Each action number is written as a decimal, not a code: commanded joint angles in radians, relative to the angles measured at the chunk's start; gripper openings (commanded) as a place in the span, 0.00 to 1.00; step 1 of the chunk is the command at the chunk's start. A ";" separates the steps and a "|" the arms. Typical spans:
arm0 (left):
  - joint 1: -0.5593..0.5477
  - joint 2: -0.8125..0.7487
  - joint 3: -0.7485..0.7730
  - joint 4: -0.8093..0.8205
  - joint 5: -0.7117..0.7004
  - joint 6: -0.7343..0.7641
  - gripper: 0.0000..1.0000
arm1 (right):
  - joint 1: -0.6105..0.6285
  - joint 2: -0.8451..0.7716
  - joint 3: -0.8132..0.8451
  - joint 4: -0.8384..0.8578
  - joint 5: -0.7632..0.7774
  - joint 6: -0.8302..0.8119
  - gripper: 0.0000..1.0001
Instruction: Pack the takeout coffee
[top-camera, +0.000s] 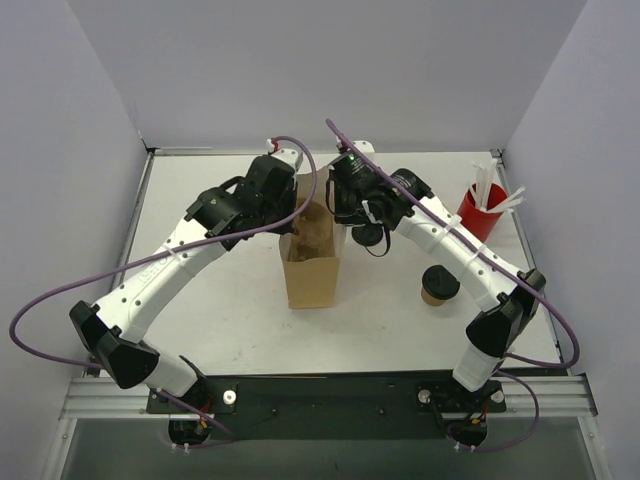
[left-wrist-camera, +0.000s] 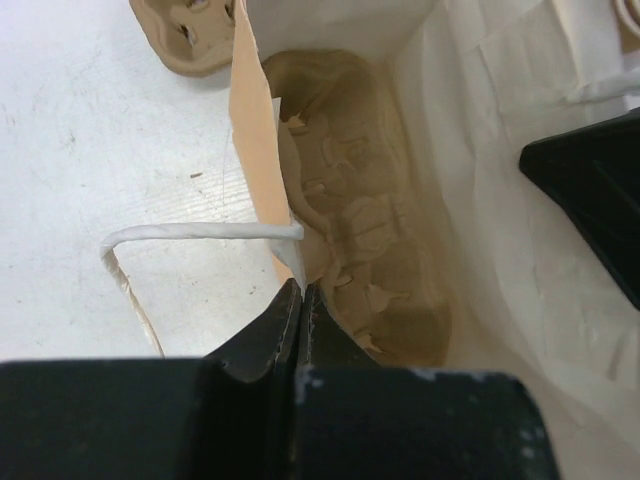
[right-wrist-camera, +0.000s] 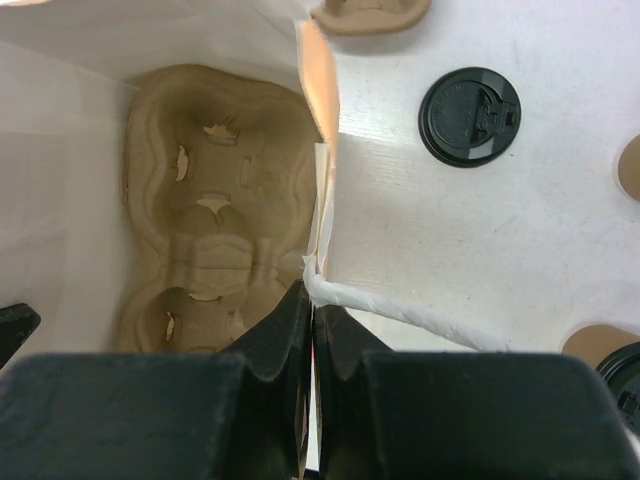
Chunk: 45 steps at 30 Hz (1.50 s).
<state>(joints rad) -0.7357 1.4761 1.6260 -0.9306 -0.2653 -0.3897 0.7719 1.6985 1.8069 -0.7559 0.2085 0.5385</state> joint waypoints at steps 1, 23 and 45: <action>0.007 -0.031 0.107 -0.049 -0.005 -0.006 0.00 | 0.020 -0.048 0.060 -0.028 -0.018 0.006 0.00; 0.062 -0.045 -0.043 0.000 0.021 -0.017 0.00 | 0.004 -0.026 -0.018 -0.003 -0.032 -0.002 0.02; 0.073 -0.037 -0.049 0.003 0.075 -0.020 0.00 | -0.003 0.023 -0.034 0.006 -0.054 0.000 0.06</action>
<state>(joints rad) -0.6643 1.4460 1.5002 -0.8902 -0.2054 -0.4133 0.7719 1.7565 1.7367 -0.7372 0.1581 0.5465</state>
